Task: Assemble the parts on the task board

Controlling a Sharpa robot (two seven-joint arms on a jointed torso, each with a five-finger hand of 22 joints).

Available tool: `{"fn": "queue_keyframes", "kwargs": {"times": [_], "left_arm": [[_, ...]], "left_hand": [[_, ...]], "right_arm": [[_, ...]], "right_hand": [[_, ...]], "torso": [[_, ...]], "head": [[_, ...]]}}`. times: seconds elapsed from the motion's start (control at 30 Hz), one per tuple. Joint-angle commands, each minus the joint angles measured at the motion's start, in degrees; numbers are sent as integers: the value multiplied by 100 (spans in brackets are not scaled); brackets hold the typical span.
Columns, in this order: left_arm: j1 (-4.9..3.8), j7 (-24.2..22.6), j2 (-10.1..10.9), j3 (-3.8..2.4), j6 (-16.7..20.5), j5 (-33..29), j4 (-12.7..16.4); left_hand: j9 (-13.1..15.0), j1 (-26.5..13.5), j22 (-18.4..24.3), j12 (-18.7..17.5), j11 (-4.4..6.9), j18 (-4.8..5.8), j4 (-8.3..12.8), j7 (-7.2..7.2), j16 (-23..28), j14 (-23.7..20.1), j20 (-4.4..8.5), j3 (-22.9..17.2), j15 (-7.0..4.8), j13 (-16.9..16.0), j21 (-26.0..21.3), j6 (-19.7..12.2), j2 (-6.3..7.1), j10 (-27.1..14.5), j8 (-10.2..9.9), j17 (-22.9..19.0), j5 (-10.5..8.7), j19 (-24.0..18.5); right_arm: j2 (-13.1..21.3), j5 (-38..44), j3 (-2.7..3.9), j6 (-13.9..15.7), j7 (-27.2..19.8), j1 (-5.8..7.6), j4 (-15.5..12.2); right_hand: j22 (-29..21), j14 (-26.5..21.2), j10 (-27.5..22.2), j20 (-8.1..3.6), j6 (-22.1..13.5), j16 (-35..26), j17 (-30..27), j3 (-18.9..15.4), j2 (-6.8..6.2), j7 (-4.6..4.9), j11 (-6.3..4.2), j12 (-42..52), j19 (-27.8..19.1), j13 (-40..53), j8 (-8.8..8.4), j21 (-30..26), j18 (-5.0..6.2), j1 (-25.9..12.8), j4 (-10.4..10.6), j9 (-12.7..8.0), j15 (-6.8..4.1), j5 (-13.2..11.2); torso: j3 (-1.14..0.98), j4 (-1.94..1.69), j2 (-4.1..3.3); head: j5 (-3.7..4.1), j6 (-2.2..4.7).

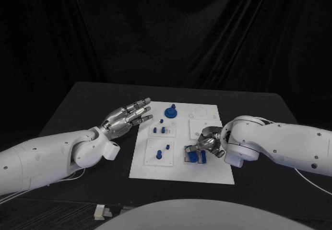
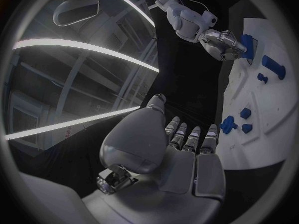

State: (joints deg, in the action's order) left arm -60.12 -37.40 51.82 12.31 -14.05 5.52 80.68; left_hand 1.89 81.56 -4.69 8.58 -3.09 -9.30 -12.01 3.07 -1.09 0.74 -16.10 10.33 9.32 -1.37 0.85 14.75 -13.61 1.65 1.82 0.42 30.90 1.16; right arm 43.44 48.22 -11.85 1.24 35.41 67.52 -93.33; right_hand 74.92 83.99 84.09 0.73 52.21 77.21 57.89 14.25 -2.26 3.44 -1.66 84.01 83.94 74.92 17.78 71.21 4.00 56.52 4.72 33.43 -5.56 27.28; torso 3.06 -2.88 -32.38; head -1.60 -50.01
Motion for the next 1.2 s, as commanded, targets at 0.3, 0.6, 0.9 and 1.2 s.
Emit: {"fn": "queue_keyframes", "kwargs": {"times": [0.3,0.6,0.9,1.2], "left_arm": [[8,-40,-15,-6,-80,-28,0],[8,-10,-20,-6,-88,-28,-16],[9,7,-22,-6,-92,-28,-30],[10,16,-34,-6,-104,-28,-39]], "left_hand": [[1,31,1,8,-43,-92,48,35,-42,6,-22,-3,18,-6,9,-14,-19,-15,17,10,27,19],[1,32,6,5,-41,-92,50,41,-41,6,-23,-5,21,-5,8,-15,-22,-16,17,10,29,17],[1,32,6,5,-41,-92,50,41,-41,6,-23,-5,21,-5,8,-15,-22,-16,17,10,29,17],[1,37,7,2,-39,-91,57,47,-43,7,-24,-11,25,-4,8,-19,-28,-18,16,10,36,17]], "right_arm": [[-8,44,-7,-146,82,-29,8],[20,46,-7,37,55,-34,-18],[91,51,-7,253,20,-41,-104],[97,52,-7,196,23,-43,-113]], "right_hand": [[978,124,277,47,-28,-47,-53,387,3,11,42,-30,43,580,-40,-39,-4,-147,-392,-79,52,-232],[975,122,273,54,-17,-56,-75,338,59,14,46,-37,41,569,-49,-54,-2,-262,-249,-139,57,-256],[969,118,271,53,21,-69,-106,330,93,4,37,-44,35,557,-33,-81,4,-292,-182,-175,51,-174],[962,114,268,54,3,-89,-156,73,-5,4,40,-57,32,535,-57,-114,8,-540,93,-326,54,-1062]], "torso": [[-1,4,5],[0,1,3],[0,0,4],[-2,2,3]], "head": [[-17,1],[-16,1],[-16,1],[-28,1]]}}
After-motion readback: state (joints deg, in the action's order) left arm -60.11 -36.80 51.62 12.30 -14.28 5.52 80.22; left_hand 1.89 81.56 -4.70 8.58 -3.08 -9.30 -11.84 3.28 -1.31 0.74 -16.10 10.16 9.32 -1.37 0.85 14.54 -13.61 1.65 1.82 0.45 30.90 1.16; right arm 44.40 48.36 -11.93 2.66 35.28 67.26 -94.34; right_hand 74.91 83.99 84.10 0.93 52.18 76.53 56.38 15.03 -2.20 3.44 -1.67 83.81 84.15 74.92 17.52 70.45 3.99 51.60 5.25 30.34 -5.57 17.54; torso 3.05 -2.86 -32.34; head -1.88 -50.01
